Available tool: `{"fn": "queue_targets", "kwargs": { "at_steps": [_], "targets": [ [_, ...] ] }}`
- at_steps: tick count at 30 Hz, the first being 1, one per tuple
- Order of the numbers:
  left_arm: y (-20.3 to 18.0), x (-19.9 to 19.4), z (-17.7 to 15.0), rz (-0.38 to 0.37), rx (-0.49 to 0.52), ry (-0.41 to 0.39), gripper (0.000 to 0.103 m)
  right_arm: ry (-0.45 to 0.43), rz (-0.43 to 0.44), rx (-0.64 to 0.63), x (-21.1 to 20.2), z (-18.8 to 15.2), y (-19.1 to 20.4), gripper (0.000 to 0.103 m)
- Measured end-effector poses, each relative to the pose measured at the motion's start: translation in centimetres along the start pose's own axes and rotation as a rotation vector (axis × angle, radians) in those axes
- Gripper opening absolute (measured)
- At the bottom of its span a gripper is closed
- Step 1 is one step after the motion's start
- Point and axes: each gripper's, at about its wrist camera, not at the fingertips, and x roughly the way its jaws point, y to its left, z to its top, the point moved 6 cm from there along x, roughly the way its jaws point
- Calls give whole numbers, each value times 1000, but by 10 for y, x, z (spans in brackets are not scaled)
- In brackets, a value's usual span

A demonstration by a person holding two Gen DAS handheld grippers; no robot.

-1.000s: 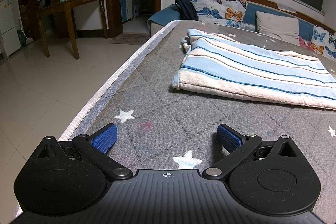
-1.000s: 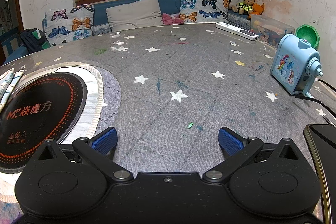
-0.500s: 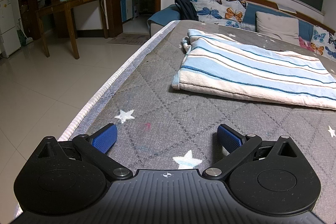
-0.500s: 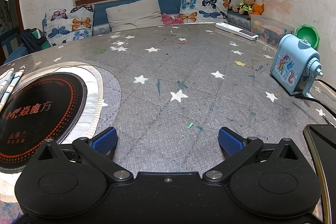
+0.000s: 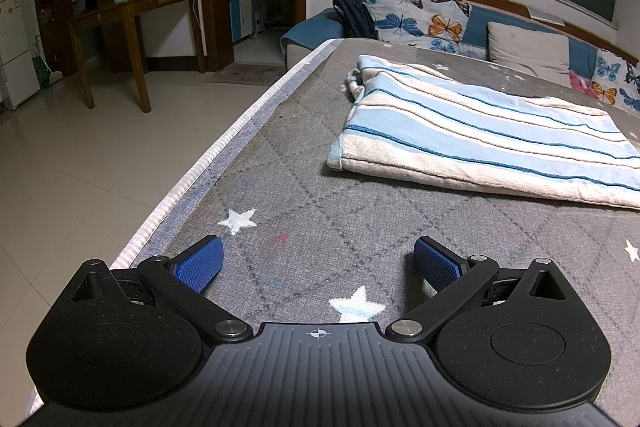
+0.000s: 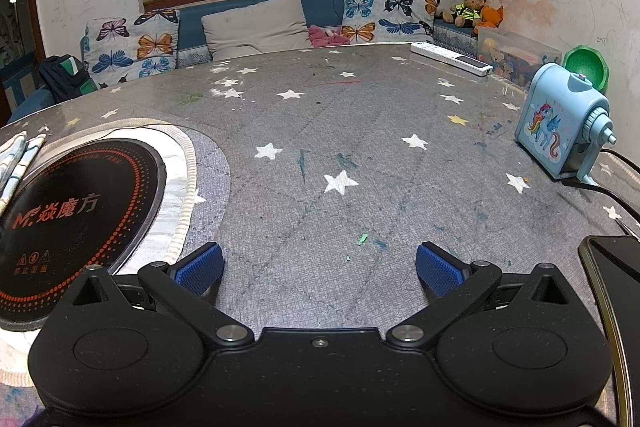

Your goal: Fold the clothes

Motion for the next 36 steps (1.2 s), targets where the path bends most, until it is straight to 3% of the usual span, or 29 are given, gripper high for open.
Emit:
{"fn": "queue_targets", "kwargs": {
  "at_steps": [36],
  "targets": [
    [0, 0, 0, 0, 0, 0, 102, 0, -1, -1, 1, -1, -1, 103]
  ]
}}
